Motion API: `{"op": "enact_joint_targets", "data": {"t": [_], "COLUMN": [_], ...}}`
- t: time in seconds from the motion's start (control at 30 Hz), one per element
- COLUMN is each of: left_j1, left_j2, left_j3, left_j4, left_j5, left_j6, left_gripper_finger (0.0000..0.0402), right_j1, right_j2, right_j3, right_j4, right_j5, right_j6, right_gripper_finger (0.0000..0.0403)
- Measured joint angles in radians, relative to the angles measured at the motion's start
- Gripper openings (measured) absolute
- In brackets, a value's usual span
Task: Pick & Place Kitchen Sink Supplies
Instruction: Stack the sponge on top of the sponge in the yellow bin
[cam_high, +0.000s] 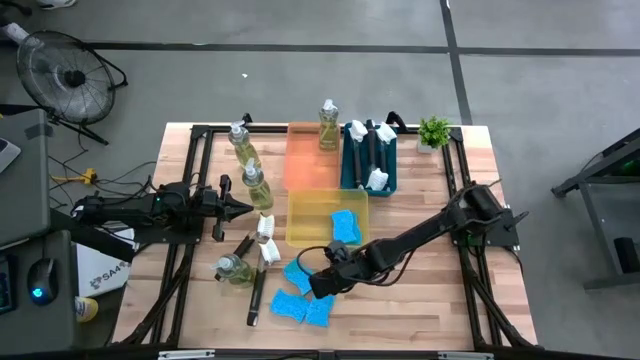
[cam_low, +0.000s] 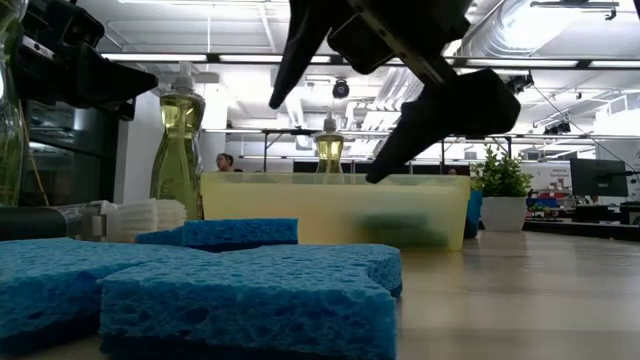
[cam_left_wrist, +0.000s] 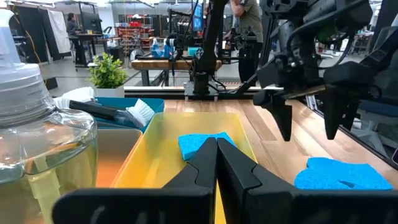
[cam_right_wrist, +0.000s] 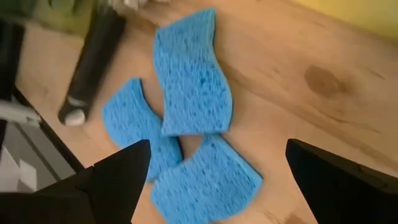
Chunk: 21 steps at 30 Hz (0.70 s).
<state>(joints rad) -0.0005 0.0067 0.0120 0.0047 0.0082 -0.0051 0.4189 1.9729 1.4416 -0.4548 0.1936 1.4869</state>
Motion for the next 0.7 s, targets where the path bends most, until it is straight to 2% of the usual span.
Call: {"op": "enact_joint_targets", "data": {"t": [0.43, 0.7], "left_j1": [0.0, 0.0], "left_j2": [0.0, 0.0], "left_j3": [0.0, 0.0], "left_j4": [0.0, 0.0], "left_j5": [0.0, 0.0], "left_j6": [0.0, 0.0], "left_gripper_finger": [0.0001, 0.0001], "right_j1": [-0.013, -0.02], "right_j2": [0.091, 0.111], "right_j3": [0.0, 0.0], "right_j4": [0.124, 0.143], "right_j5": [-0.05, -0.03], "right_j6": [0.099, 0.105], "right_gripper_finger": [0.0368, 0.0368]}}
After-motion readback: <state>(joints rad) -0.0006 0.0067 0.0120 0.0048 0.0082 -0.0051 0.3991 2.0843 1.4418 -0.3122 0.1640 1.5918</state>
